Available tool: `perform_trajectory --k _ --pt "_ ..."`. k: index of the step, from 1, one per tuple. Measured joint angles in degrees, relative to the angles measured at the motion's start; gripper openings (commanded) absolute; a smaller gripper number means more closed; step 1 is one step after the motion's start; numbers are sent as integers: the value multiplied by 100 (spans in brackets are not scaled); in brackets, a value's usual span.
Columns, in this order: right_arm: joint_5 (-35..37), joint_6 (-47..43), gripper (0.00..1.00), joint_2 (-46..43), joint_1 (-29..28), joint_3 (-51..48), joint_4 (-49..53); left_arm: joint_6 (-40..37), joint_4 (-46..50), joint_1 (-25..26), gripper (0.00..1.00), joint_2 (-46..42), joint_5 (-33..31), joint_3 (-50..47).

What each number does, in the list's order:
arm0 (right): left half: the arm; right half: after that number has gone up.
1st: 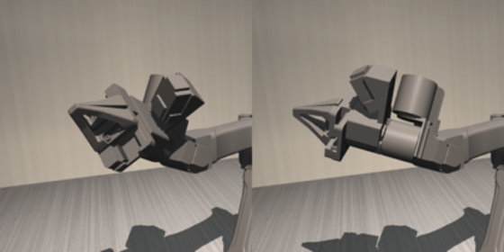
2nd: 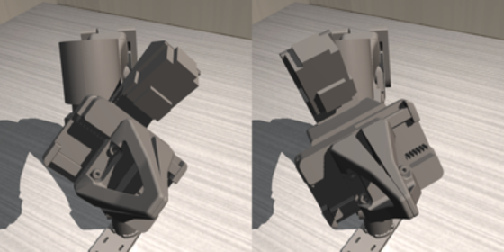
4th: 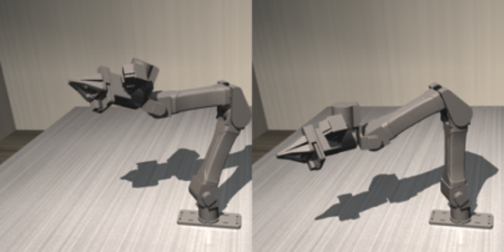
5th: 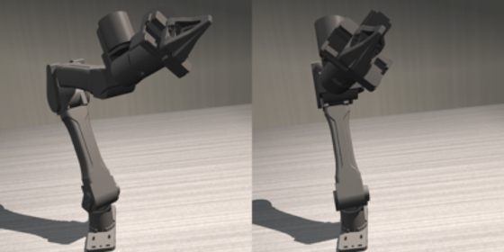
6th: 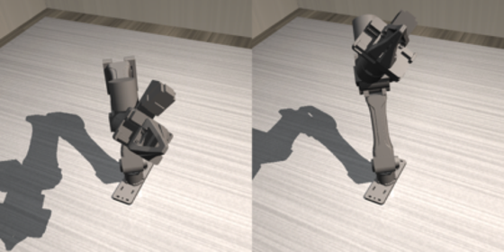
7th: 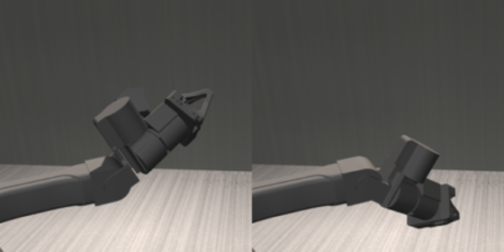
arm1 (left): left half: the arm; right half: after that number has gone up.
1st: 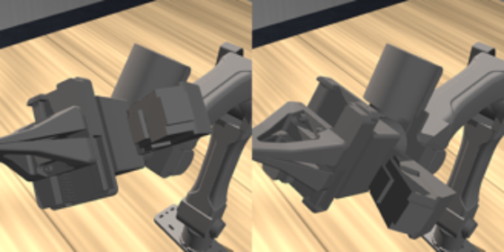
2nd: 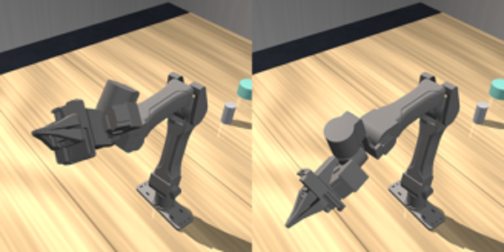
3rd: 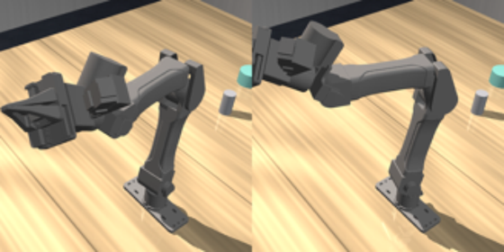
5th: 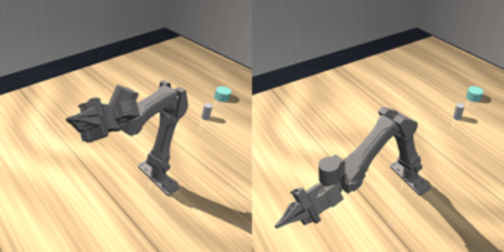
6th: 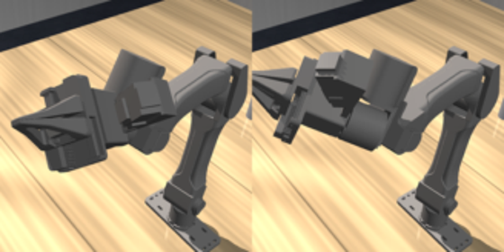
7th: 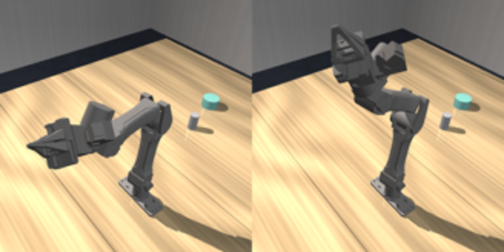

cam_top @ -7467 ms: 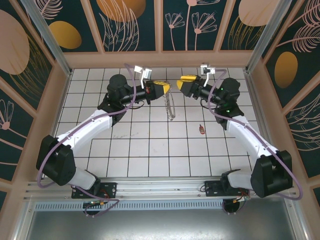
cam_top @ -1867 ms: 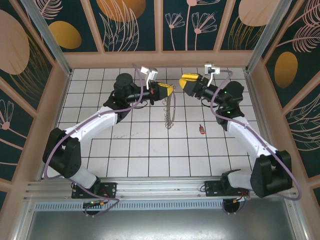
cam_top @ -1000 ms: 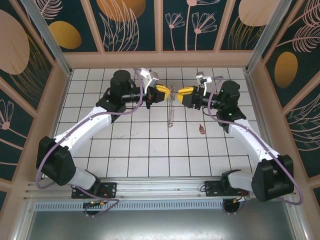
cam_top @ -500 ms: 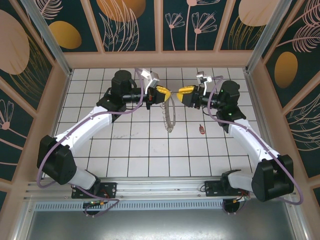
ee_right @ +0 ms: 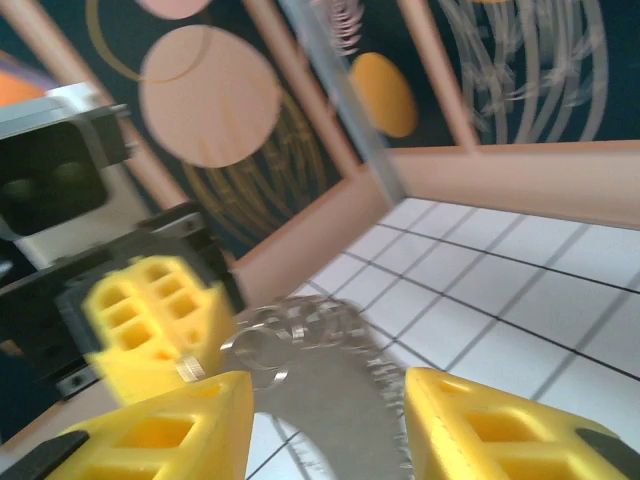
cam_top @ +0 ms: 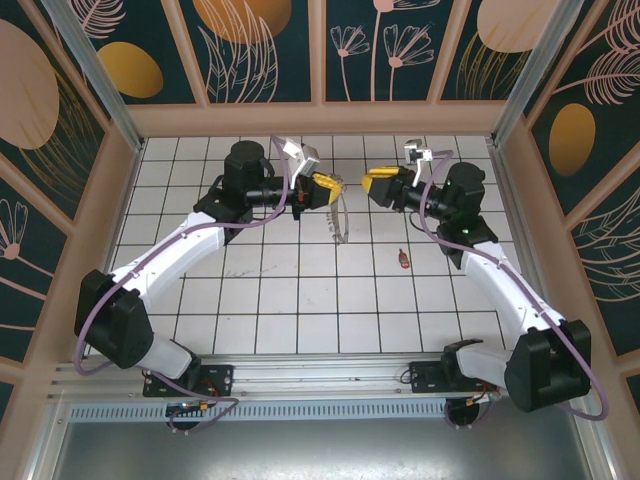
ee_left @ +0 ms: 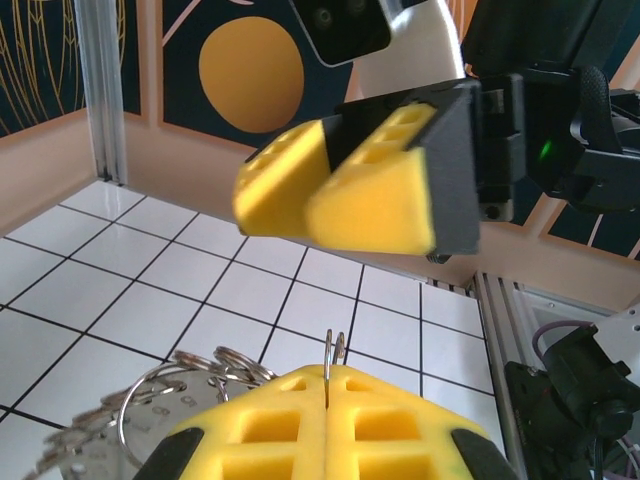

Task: Put the keys on the keyring

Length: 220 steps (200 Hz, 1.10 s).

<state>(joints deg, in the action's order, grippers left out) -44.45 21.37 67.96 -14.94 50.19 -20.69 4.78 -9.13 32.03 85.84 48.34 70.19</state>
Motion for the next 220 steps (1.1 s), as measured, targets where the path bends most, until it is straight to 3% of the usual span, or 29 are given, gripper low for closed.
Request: perform_trajectory --k 52,105,157,220 --pt "1915 302 46 236 546 -9 1414 199 -120 0 0 4 -116 -35" --pt "3397 516 42 837 636 -675 2461 345 -227 0 0 4 -232 -317" --pt "3609 774 40 1021 636 -1617 2684 411 -345 0 0 2 -229 -363" --pt "3467 940 36 1139 549 -1917 2352 455 -435 0 0 2 -210 -431"
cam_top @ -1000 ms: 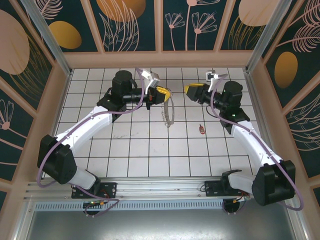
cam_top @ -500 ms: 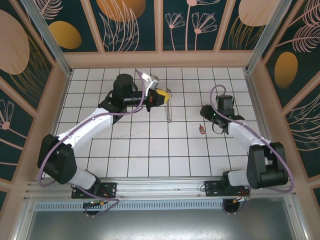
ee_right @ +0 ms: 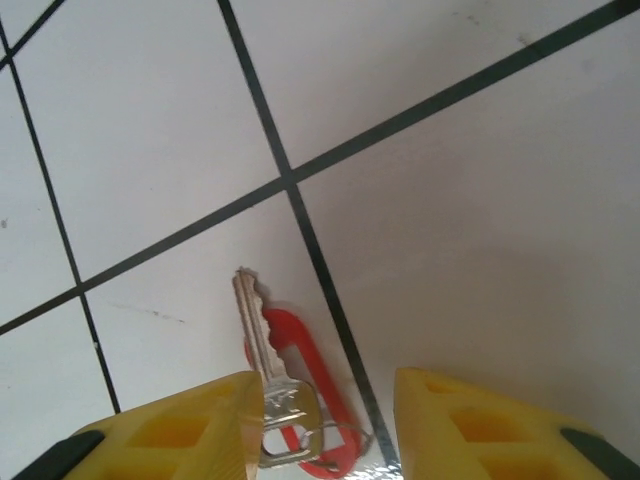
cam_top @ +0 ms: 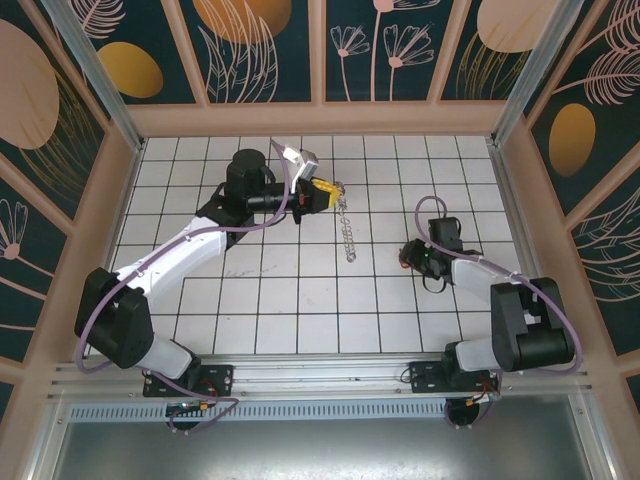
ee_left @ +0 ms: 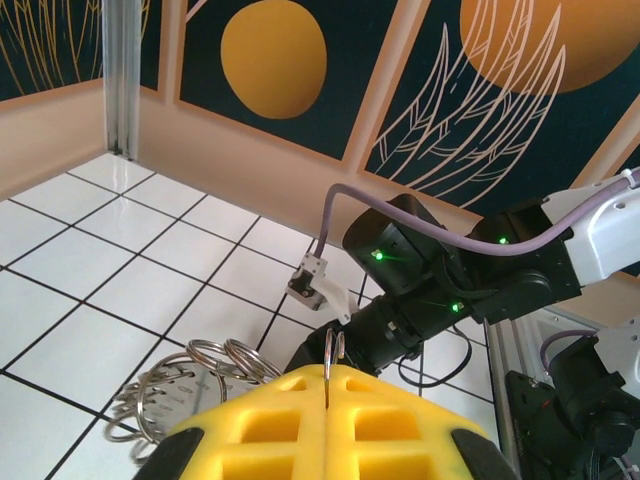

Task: Put the keys on the keyring

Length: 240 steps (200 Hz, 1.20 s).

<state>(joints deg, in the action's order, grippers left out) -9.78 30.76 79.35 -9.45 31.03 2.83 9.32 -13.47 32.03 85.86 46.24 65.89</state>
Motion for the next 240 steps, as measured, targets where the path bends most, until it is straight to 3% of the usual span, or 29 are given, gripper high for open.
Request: perform_trajectory --k 44,109,240 --pt "-129 92 30 11 -387 0 -114 2 0 0 0 0 0 0" --pt "4 157 33 -162 -577 -28 -90 92 -9 0 0 0 9 -2" --pt "503 157 27 37 -1023 -37 39 170 -133 0 0 0 26 -7"
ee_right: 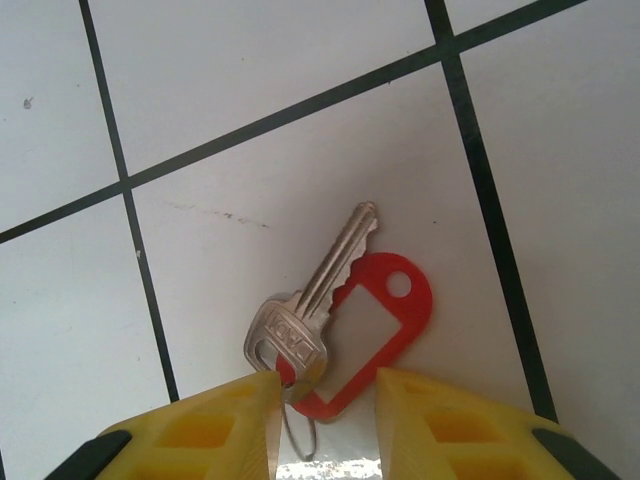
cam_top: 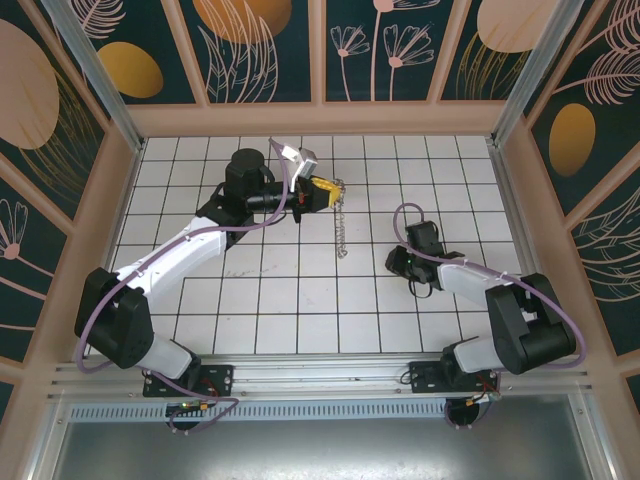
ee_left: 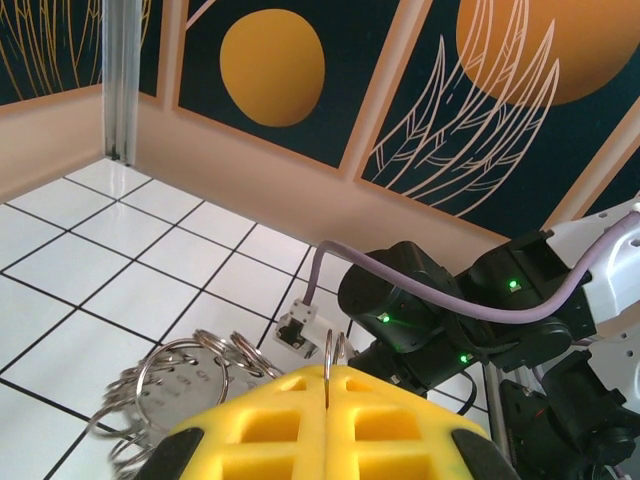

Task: Put the keys on the keyring

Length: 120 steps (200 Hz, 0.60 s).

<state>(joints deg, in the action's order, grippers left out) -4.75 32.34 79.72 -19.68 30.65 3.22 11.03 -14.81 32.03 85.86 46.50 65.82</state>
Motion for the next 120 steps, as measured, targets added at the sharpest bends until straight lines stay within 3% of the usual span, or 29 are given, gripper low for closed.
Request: perform_trajectory --k 120 --pt "87 0 22 63 -48 0 -37 22 -4 0 0 0 17 -4"
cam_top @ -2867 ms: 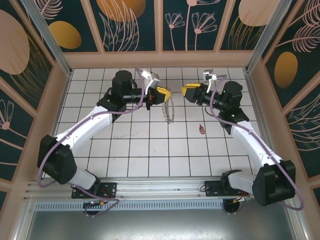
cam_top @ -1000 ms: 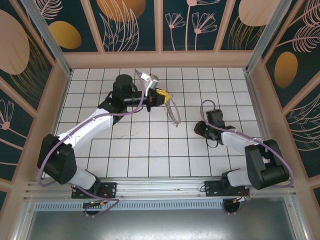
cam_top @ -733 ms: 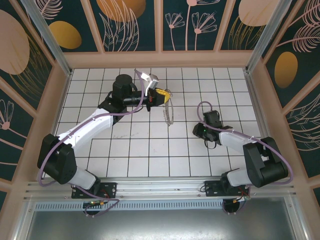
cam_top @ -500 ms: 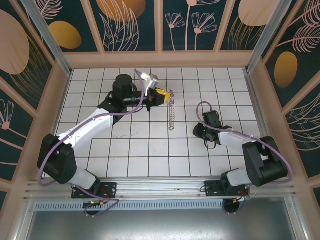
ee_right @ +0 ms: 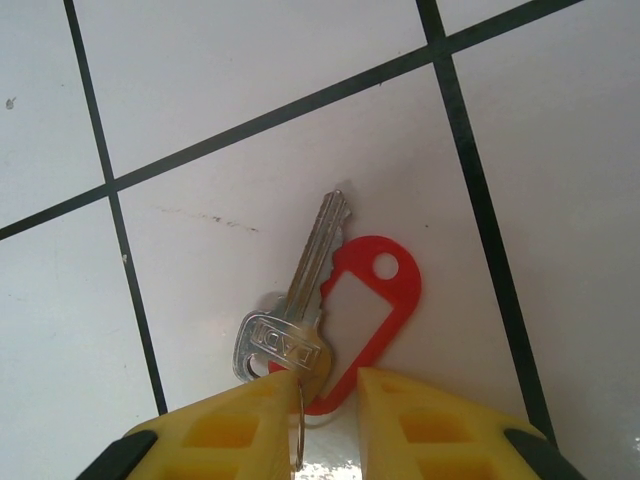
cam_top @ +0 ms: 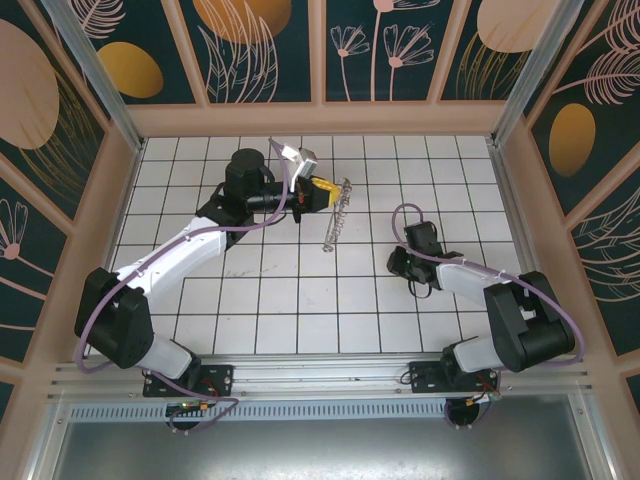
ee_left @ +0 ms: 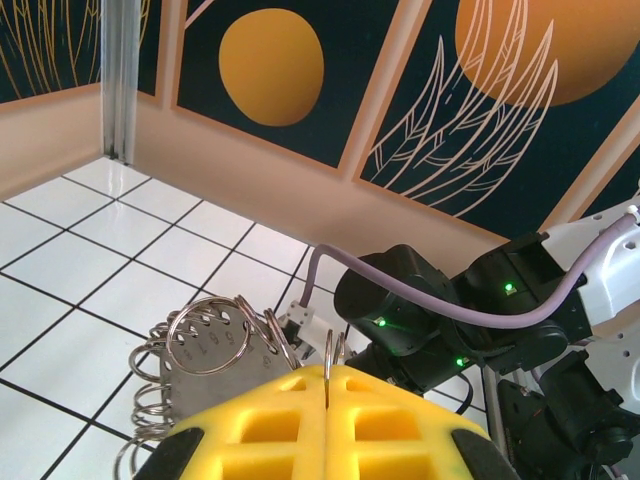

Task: Put the keys on the keyring

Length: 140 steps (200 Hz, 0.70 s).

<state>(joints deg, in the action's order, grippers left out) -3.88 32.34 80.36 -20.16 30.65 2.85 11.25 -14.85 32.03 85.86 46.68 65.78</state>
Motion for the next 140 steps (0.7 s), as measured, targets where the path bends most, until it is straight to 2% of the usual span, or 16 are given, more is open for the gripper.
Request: perform_trajectory --k 140 --pt "-50 107 23 -181 -170 0 17 24 -50 0 0 0 2 0"
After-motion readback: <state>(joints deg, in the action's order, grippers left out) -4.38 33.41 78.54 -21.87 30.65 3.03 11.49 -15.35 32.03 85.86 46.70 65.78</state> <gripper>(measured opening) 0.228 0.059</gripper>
